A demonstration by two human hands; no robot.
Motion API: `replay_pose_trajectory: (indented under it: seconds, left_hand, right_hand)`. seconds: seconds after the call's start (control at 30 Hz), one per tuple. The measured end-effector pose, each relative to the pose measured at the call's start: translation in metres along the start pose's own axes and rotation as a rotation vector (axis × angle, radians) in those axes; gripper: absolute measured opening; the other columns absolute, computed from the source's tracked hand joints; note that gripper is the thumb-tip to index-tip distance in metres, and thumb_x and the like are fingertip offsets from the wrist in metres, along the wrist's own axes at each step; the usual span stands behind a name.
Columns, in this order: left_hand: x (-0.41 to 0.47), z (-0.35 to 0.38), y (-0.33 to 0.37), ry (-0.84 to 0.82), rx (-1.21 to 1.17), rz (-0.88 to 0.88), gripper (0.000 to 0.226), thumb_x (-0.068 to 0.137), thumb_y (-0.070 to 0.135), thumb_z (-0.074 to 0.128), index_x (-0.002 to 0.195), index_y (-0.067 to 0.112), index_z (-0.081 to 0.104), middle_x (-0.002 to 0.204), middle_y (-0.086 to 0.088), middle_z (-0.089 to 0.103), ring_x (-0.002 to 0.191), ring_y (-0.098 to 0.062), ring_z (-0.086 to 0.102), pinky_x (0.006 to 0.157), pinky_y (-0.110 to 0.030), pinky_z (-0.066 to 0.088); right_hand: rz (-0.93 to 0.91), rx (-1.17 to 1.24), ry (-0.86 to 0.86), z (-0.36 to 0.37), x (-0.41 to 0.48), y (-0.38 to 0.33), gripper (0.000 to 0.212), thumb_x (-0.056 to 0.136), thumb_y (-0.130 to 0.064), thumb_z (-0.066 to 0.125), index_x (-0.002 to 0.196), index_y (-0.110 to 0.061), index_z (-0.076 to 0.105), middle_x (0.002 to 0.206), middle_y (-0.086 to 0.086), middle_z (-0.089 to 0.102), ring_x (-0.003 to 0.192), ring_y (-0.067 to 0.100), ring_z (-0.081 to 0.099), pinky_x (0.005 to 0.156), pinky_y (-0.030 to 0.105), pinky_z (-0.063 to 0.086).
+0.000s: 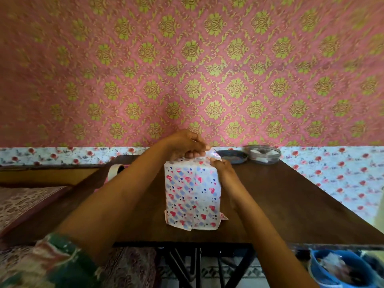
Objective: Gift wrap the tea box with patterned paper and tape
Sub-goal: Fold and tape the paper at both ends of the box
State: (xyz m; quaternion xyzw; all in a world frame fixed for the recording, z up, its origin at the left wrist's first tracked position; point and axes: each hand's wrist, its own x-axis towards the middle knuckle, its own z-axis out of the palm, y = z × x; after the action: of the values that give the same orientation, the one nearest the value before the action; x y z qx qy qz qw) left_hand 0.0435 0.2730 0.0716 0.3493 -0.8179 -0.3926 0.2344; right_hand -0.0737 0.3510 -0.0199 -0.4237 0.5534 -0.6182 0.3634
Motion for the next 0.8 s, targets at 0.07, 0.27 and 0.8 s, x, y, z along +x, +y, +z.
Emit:
replay_pose_trajectory:
  seconds: [0.07, 0.27, 0.8]
  left_hand:
    - [0.002, 0.000, -0.001, -0.021, 0.036, -0.005, 0.006, 0.084, 0.015, 0.067, 0.083, 0.010, 0.065, 0.061, 0.002, 0.064, 0.044, -0.004, 0.047, 0.042, -0.013, 0.039]
    - [0.009, -0.002, 0.001, -0.084, 0.130, -0.042, 0.004, 0.085, 0.011, 0.066, 0.081, 0.011, 0.064, 0.052, 0.007, 0.064, 0.040, 0.000, 0.049, 0.043, -0.011, 0.042]
    - [0.024, 0.009, 0.015, 0.028, 1.126, -0.312, 0.099, 0.070, 0.074, 0.053, 0.144, 0.014, 0.028, 0.147, -0.007, 0.038, 0.130, -0.035, 0.040, 0.105, -0.051, 0.031]
  right_hand:
    - [-0.022, -0.035, 0.023, 0.004, 0.003, 0.004, 0.044, 0.096, -0.043, 0.038, 0.133, -0.020, 0.034, 0.113, -0.002, 0.052, 0.097, 0.015, 0.054, 0.081, 0.033, 0.046]
    - [-0.046, -0.016, 0.034, 0.009, 0.003, 0.009, 0.055, 0.089, -0.059, 0.032, 0.133, -0.026, 0.034, 0.129, -0.001, 0.045, 0.121, 0.019, 0.045, 0.105, 0.042, 0.035]
    - [-0.059, -0.071, 0.029, 0.007, -0.005, 0.002, 0.059, 0.094, -0.056, 0.027, 0.145, -0.027, 0.025, 0.148, 0.000, 0.035, 0.135, 0.022, 0.035, 0.112, 0.041, 0.028]
